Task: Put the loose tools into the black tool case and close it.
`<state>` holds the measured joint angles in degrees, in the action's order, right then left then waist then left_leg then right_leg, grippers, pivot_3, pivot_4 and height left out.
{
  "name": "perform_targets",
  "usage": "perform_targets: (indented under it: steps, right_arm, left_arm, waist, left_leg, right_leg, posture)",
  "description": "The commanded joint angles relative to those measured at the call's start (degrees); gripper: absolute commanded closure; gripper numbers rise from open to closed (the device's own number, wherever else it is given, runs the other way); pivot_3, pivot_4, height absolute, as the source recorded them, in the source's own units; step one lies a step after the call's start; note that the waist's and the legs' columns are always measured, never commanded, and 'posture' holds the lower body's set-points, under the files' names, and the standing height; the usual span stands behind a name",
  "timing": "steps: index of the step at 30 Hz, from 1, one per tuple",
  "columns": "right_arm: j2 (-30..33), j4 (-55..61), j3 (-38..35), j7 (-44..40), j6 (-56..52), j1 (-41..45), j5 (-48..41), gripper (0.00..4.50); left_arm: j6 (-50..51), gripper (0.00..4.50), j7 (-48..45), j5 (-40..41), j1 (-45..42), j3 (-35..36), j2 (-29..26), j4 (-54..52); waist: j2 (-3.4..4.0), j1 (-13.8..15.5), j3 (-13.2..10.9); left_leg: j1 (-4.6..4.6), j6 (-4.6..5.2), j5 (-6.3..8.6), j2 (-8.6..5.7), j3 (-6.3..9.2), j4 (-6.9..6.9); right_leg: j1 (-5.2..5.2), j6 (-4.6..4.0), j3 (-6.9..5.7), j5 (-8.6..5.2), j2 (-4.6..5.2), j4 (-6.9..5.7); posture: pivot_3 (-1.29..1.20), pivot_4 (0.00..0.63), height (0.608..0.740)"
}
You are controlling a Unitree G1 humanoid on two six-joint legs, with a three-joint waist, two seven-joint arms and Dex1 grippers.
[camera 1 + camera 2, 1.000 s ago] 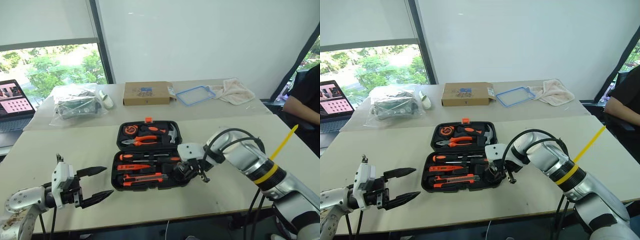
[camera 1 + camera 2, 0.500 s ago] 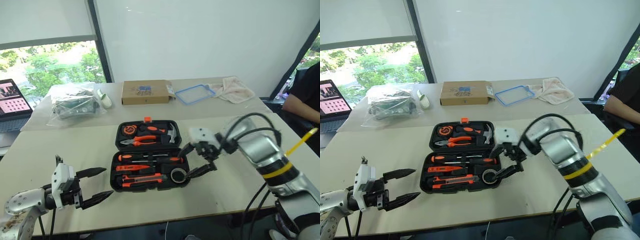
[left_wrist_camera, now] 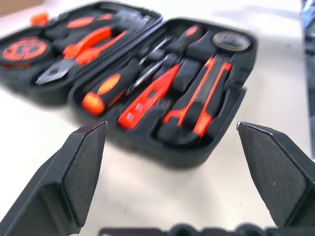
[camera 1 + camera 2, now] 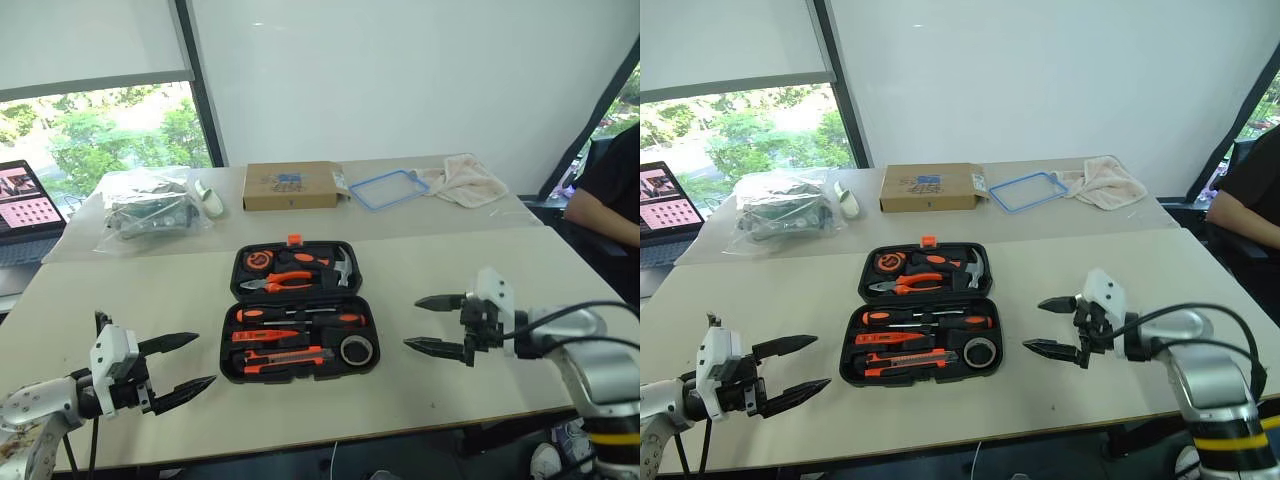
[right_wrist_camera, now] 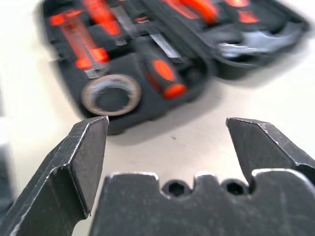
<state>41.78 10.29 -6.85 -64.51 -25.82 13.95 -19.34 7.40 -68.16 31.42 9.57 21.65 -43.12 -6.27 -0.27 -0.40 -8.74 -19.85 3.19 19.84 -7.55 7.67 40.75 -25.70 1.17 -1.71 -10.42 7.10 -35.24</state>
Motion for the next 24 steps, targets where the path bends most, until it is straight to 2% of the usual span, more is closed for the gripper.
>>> perform_targets:
  steps: [1, 2, 3, 4, 8, 12, 16, 21, 22, 24]
  right_arm:
    - [-2.6, 1.7, -1.4, 5.1, 4.4, 0.7, -0.1, 0.04]
    - [-3.7, 0.0, -1.0, 6.3, 6.2, 1.1, 0.8, 0.04]
    - [-4.3, -1.2, -0.7, 7.1, 7.4, 1.4, 1.4, 0.04]
    - [-4.6, -2.3, -0.4, 7.4, 8.6, 1.7, 1.9, 0.04]
    - [-7.4, -10.0, 1.4, 9.6, 14.6, 5.4, 3.9, 0.04]
    - [-9.6, -21.4, 5.2, 13.8, 22.7, 11.1, 10.9, 1.08]
    - [-10.8, -30.6, 8.0, 17.0, 28.9, 16.2, 15.5, 2.45]
    - [-13.7, -40.7, 11.0, 16.6, 34.7, 22.4, 18.0, 4.18]
    - [-14.1, -42.0, 11.6, 15.8, 35.3, 23.2, 18.1, 4.40]
    - [-15.0, -43.9, 12.9, 14.2, 36.8, 24.4, 18.5, 4.40]
  left_arm:
    - [2.1, 0.00, 4.1, 0.5, -1.3, 2.6, -0.2, 1.3]
    - [3.7, 0.00, 6.5, 0.5, -2.2, 2.7, 0.0, 1.7]
    - [4.7, 0.00, 8.1, 0.5, -2.9, 2.8, 0.1, 2.1]
    - [5.5, 0.00, 9.0, 0.8, -3.4, 2.8, 0.2, 2.2]
    - [10.3, 0.00, 15.5, 1.5, -7.0, 1.9, 2.5, 2.3]
    - [15.1, 1.11, 25.4, -3.6, -14.2, -3.1, 6.0, 3.4]
    - [17.5, 2.51, 30.0, -7.5, -18.7, -7.3, 7.3, 5.7]
    - [17.2, 4.42, 31.6, -11.6, -23.7, -11.7, 8.3, 11.2]
    - [17.3, 4.50, 31.7, -12.1, -24.4, -12.2, 8.5, 12.1]
    - [16.3, 4.50, 30.3, -12.4, -25.7, -13.4, 9.0, 13.7]
  waist:
    - [0.17, -0.4, 0.0]
    - [0.11, -0.1, 0.0]
    - [0.11, 0.6, 0.0]
    - [0.11, 1.0, 0.0]
    - [0.11, 1.8, 0.0]
    - [0.08, 1.4, 0.0]
    - [0.07, 0.7, 0.0]
    - [0.07, -0.4, 0.0]
    - [0.07, -0.6, 0.0]
    - [0.07, -0.7, 0.0]
  left_leg:
    - [-0.09, 0.07, -0.21, -0.43, 0.71, 0.05]
    - [0.05, 0.01, -0.39, -0.83, 1.38, 0.21]
    - [0.14, -0.02, -0.42, -0.93, 1.26, 0.35]
    - [0.16, -0.05, -0.43, -0.91, 1.10, 0.44]
    - [0.22, -0.16, -0.48, -0.82, 0.78, 0.24]
    - [0.34, -0.20, -0.51, -0.62, 0.14, 0.17]
    - [0.54, -0.19, -0.51, -0.55, -0.25, -0.02]
    - [0.57, -0.19, -0.50, -0.50, -0.33, -0.06]
    - [0.56, -0.19, -0.50, -0.50, -0.33, -0.06]
    - [0.57, -0.19, -0.50, -0.49, -0.35, -0.06]
  right_leg:
    - [0.13, 0.09, -0.58, -0.05, 0.41, -0.02]
    - [0.19, 0.21, -0.90, -0.08, 0.53, 0.00]
    - [-0.31, 0.31, -0.65, 0.02, -0.12, 0.12]
    - [-0.27, 0.36, -0.44, 0.05, -0.32, 0.21]
    - [-0.30, 0.35, -0.14, 0.05, -0.47, 0.16]
    - [-0.44, 0.30, 0.41, 0.08, -0.64, 0.07]
    - [-0.50, 0.31, 0.90, 0.09, -0.66, 0.03]
    - [-0.60, 0.31, 0.95, 0.09, -0.79, 0.03]
    - [-0.60, 0.30, 0.96, 0.09, -0.80, 0.04]
    - [-0.60, 0.30, 0.98, 0.09, -0.82, 0.04]
  posture:
    - [0.00, 0.150, 0.740]
    - [0.00, 0.150, 0.740]
    - [0.00, 0.150, 0.740]
    - [0.00, 0.150, 0.740]
    - [0.00, 0.150, 0.740]
    - [0.00, 0.150, 0.740]
    - [0.00, 0.150, 0.740]
    - [0.00, 0.150, 0.740]
    - [0.00, 0.150, 0.740]
    - [0.00, 0.150, 0.740]
